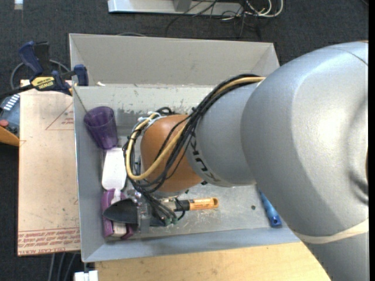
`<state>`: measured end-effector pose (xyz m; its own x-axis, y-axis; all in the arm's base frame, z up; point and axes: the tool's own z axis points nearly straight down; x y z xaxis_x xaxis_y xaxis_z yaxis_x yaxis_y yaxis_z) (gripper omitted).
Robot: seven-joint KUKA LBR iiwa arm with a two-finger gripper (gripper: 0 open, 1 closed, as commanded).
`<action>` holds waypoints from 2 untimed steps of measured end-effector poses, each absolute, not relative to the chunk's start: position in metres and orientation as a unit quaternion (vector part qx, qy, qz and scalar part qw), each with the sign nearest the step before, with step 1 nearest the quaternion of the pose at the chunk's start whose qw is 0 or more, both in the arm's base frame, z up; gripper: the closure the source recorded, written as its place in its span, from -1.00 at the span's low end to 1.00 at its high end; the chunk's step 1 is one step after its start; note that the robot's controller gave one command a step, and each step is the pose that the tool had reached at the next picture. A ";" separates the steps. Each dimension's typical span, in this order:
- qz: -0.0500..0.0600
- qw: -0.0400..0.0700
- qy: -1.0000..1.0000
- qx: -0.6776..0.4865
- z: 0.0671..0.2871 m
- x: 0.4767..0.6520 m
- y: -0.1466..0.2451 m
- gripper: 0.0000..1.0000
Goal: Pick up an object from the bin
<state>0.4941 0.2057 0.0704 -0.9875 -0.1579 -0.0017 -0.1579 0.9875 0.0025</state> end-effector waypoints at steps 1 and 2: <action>0.002 0.001 0.997 -0.079 0.070 0.494 0.206 1.00; 0.002 0.001 0.997 -0.079 0.070 0.494 0.206 1.00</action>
Offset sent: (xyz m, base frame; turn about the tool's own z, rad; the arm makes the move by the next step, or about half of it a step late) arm 0.0000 0.0000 0.0000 0.0000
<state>0.4941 0.2058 0.0704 -0.9876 -0.1570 -0.0016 -0.1570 0.9876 0.0031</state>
